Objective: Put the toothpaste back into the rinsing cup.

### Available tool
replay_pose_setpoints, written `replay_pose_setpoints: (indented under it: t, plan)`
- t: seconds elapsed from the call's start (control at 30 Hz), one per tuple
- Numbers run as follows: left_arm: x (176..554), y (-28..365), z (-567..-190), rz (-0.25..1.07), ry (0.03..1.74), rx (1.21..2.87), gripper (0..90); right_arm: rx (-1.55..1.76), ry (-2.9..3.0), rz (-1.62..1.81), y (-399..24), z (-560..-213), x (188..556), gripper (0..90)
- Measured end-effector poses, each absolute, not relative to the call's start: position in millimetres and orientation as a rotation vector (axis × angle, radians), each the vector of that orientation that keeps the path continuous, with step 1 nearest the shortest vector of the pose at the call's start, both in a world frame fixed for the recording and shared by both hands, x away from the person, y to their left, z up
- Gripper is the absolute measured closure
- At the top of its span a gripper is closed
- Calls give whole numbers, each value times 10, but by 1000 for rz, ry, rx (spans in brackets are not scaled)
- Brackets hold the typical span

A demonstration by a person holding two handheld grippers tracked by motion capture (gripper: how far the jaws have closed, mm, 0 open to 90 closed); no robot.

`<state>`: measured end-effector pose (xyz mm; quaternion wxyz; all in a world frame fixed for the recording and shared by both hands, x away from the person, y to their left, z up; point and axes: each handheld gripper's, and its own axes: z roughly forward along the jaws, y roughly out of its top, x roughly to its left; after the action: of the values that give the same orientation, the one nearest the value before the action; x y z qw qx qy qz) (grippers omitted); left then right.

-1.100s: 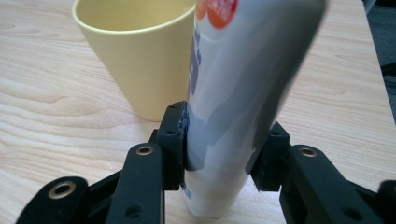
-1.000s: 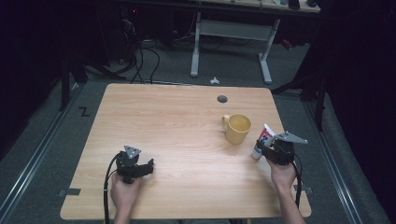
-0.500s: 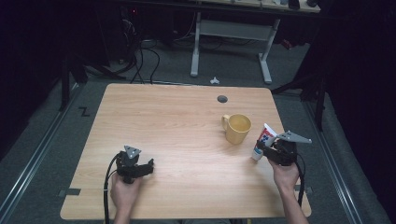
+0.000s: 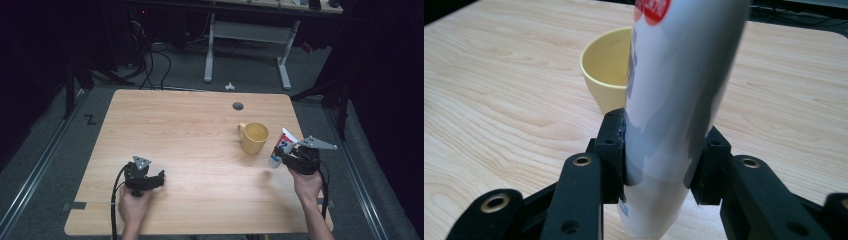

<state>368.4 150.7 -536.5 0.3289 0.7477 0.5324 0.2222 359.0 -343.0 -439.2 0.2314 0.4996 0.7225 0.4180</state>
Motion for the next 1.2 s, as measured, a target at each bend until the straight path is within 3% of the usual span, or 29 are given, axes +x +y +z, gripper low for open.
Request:
replay_pose_setpoints:
  t: [1.2]
  plan:
    - [3684,1506,-5365,582,1393,1956,165,1268,2027,1242,-3354,-3944,3692,643]
